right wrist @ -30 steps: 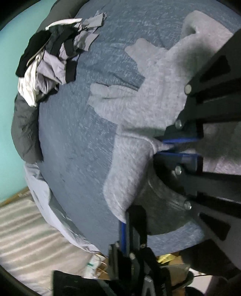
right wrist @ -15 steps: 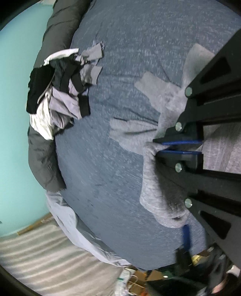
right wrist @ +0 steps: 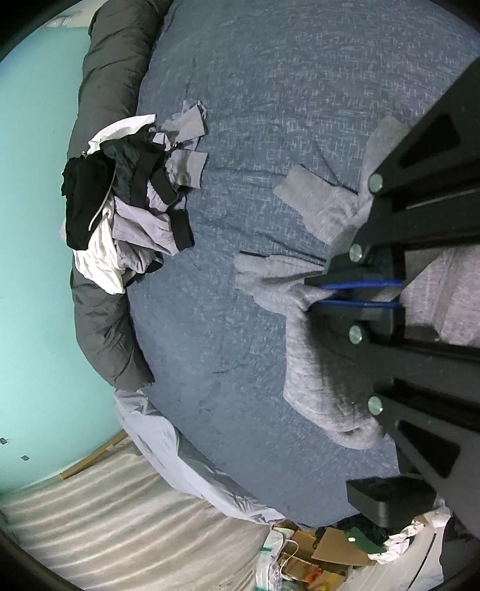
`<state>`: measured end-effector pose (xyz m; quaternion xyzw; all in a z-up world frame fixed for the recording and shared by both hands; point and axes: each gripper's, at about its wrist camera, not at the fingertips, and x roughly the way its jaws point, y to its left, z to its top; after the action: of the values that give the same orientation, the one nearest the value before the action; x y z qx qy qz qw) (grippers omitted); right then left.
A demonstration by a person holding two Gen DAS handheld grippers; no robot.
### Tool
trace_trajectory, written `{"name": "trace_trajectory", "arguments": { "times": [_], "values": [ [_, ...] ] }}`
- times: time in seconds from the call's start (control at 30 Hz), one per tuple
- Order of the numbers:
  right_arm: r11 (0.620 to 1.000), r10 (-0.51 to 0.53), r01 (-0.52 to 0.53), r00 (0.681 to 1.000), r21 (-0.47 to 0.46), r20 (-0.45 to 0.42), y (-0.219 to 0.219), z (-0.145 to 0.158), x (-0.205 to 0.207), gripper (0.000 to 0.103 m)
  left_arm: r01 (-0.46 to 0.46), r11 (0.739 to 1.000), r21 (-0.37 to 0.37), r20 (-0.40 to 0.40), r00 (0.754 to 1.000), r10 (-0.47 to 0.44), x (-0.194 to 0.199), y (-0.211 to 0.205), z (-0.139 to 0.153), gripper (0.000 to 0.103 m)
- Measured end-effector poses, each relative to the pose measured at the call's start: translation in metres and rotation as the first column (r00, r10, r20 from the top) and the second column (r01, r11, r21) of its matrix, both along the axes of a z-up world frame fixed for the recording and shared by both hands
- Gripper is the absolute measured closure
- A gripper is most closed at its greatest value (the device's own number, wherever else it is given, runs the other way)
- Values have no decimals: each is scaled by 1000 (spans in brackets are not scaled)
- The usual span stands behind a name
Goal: Fold clothes
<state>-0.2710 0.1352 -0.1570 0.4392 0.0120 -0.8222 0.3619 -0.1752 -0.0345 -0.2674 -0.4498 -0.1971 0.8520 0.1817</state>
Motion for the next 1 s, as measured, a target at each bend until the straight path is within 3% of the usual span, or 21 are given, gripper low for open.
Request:
{"name": "trace_trajectory", "arguments": {
  "times": [0.07,0.13,0.2,0.23,0.3,0.43,0.5,0.53,0.8,0.83,0.87,0.9,0.93,1.0],
  "values": [
    [1000,3,-3,1000,-6,-3,3,3,0,98,-5,1000,21,-22,1000,6,-2,-1,3,53],
    [1000,5,-5,1000,-10,-6,6,5,0,98,-19,998,58,-30,999,21,-4,-6,5,64],
    [1000,4,-4,1000,-10,-7,9,5,-1,98,-27,997,70,-47,998,31,-3,-10,10,89],
    [1000,0,0,1000,-11,-6,11,5,-2,98,-29,997,68,-59,998,33,-2,-12,15,94],
    [1000,-9,9,1000,-17,-1,14,4,-3,98,-26,996,82,-60,998,31,1,-16,20,95],
    [1000,-20,20,1000,-21,5,16,3,-5,98,-35,992,125,-41,998,40,6,-17,23,83],
    [1000,-19,19,1000,-22,7,14,2,-4,98,-43,988,148,-29,998,48,8,-16,23,50],
    [1000,-18,18,1000,-22,8,13,2,-4,98,-48,986,160,-23,998,52,10,-15,24,45],
    [1000,-3,3,1000,-31,4,15,4,0,98,-86,988,127,16,996,85,2,-10,9,45],
    [999,-1,1,1000,-32,2,16,5,1,98,-91,989,121,14,996,89,2,-12,8,46],
    [999,-1,1,1000,-33,0,16,5,2,98,-91,989,116,10,996,91,1,-13,7,63],
    [999,-2,2,1000,-41,-3,17,7,3,98,-87,991,103,3,996,87,-1,-14,8,91],
    [999,-4,4,1000,-48,-7,18,9,4,98,-80,993,88,-6,997,81,-2,-14,10,97],
    [998,-5,3,1000,-63,-26,18,16,8,99,-72,995,68,-36,997,74,-3,-16,21,97]
  ]
}}
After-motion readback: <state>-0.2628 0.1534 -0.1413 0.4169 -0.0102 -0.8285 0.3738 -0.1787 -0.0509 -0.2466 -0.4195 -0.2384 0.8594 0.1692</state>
